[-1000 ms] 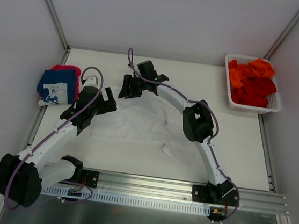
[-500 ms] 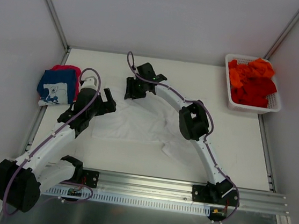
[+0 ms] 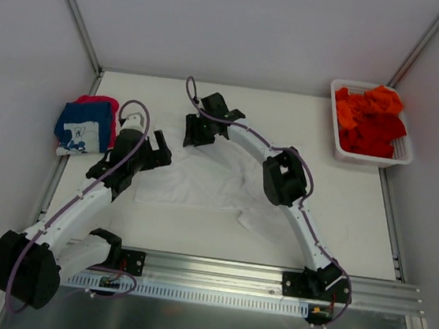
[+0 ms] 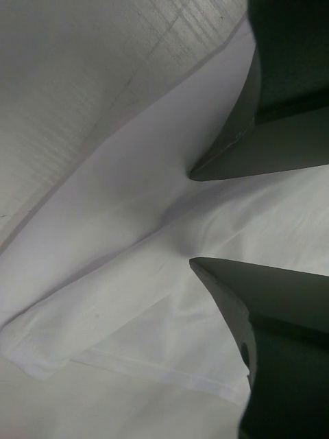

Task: Fold and stack the t-shirts
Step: Fold the tshirt

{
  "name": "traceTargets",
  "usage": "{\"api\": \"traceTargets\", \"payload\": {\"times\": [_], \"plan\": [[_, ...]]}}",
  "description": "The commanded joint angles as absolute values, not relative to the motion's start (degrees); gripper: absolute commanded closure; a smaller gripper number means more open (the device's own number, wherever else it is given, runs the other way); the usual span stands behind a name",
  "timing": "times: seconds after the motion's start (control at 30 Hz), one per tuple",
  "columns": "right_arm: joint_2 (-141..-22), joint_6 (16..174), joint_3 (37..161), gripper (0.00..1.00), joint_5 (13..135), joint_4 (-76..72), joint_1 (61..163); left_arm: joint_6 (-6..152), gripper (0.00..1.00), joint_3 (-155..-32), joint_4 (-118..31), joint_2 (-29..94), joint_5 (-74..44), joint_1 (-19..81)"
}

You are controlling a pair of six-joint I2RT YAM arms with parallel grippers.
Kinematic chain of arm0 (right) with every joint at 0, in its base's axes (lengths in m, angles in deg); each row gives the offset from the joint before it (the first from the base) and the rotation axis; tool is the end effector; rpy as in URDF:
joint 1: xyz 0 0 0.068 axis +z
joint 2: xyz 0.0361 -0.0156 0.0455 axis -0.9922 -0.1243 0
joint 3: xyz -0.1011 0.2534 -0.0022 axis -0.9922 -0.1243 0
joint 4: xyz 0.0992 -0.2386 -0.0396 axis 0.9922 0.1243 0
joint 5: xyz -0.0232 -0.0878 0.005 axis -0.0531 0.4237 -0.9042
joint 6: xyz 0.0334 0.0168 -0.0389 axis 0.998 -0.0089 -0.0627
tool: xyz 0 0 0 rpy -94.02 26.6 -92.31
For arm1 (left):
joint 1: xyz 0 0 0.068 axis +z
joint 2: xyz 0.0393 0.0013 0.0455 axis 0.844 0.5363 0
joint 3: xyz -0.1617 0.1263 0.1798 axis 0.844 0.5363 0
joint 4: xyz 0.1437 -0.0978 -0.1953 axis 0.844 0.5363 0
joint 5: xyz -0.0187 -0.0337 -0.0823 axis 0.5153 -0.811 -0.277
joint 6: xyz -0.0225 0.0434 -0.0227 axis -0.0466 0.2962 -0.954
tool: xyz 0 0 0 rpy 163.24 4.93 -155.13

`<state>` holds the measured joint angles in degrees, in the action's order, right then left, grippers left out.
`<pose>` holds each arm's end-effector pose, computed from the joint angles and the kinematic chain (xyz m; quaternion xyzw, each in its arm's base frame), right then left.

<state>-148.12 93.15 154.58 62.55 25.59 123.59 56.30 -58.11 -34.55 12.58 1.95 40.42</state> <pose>0.4259 0.3818 0.1681 -0.3415 0.8451 0.2881 0.2936 0.2116 -0.0594 0.2603 -0.1193 0.8381 -0.1419 0.5131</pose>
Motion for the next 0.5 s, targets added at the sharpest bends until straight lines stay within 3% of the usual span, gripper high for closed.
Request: {"api": "traceTargets", "payload": {"times": [0.0,0.47], "plan": [[-145.3,91.8,152.3,0.48,61.8,27.5,123.7,55.5,0.03,-58.6,-36.1,14.2,0.2,40.9],[-141.3,89.6,149.0,0.48,59.2,28.5,126.1,54.8,0.03,-59.4,-37.1,18.2,-1.1,40.8]]}}
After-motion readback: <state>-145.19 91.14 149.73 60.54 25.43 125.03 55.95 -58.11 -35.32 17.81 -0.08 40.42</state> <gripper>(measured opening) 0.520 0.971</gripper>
